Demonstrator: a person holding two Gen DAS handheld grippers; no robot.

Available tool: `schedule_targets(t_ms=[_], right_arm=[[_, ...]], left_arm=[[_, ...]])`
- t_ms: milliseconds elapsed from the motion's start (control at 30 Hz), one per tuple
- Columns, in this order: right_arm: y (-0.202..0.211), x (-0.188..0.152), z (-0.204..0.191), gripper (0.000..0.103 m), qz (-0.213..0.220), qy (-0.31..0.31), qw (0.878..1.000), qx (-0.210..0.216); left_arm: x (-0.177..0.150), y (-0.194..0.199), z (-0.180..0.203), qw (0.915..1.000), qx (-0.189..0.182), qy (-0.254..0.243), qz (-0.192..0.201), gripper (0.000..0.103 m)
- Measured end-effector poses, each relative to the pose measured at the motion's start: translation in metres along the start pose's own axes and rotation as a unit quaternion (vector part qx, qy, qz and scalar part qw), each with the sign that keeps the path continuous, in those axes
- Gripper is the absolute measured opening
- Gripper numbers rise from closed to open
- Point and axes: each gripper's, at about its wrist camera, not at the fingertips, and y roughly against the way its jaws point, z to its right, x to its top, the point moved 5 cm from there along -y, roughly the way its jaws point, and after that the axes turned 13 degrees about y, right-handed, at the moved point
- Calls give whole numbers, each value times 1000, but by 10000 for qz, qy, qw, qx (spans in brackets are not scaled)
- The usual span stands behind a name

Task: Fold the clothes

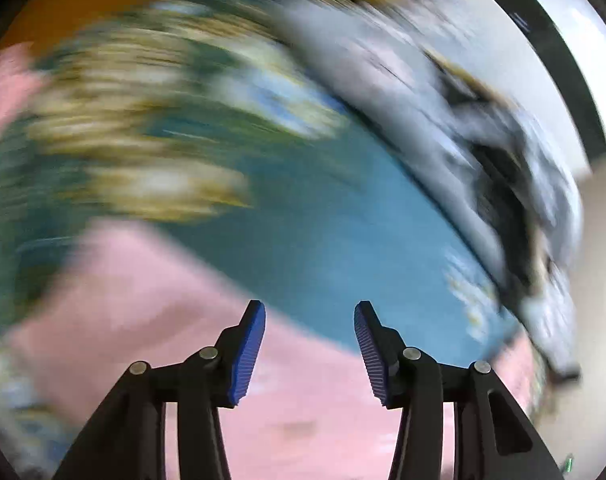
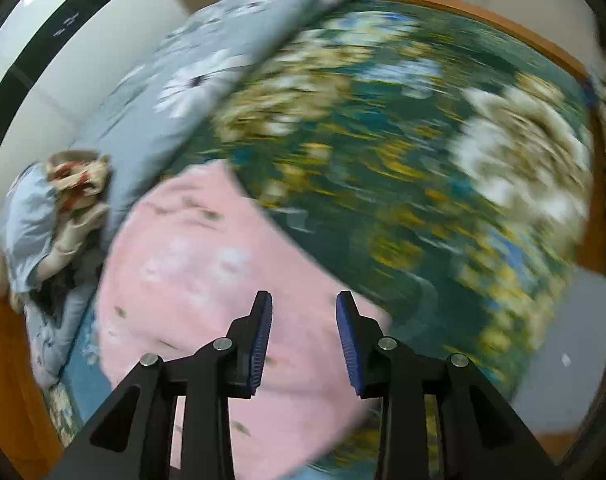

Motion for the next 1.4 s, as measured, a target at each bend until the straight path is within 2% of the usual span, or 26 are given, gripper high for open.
schedule_targets(t_ms=[67,133,200,267,367,467,567,600,633,667,700,867,967,1100,1167,1233,1333,1400], right_arm=[[-17,20,-36,40,-72,260,9994,219],[-40,39,-84,43,-245,587,9966,530],[-60,51,-131,56,-449,1000,9910,769],[-85,60,-187,64,-667,1580,9810,907],[-120,71,-251,67,-867,2250,9672,798],[-160,74,-287,67,-1078,2545,9610,94],[-195,73,-294,67,-1362,2764,9488,-694],[-201,70,-290,62,-1463,2790,9456,-808],[-203,68,-284,51,-1523,2769,9450,-836],[-204,65,-278,13,-1583,2749,9444,-864],[-205,62,-272,7,-1643,2727,9438,-892],[-136,62,-216,6,-1057,2324,9668,-107],[-79,59,-156,6,-624,1913,9795,-43],[-30,38,-70,6,-378,1116,9925,-341],[-29,16,-39,5,-589,914,9922,-615],[-38,-10,-13,5,-863,555,9926,-649],[-45,-31,-2,5,-982,302,9928,-616],[-44,-37,-4,5,-980,281,9930,-600]], left_arm=[[-34,-44,61,9966,-313,-470,-598,50],[-69,-79,123,9880,-432,-1046,-1055,50],[-83,-94,164,9804,-527,-1432,-1244,50],[-92,-100,193,9724,-629,-1770,-1382,50],[-98,-96,194,9664,-484,-2129,-1355,51],[-82,-82,166,9709,-170,-2055,-1221,52],[-71,-74,150,9750,-58,-1892,-1160,52],[-71,-75,151,9751,-70,-1887,-1166,53],[-71,-76,152,9751,-81,-1881,-1172,53],[-70,-77,153,9751,-93,-1876,-1178,53],[-70,-78,153,9751,-105,-1870,-1183,53],[-68,-84,157,9752,-163,-1843,-1213,53],[-71,-89,163,9738,-222,-1879,-1264,53],[-111,-112,212,9546,-520,-2375,-1720,53],[-135,-126,238,9427,-678,-2595,-1985,53],[-160,-143,265,9310,-861,-2717,-2282,56],[-198,-172,300,9137,-1157,-2479,-3003,57],[-219,-194,315,9035,-1189,-2138,-3518,58]])
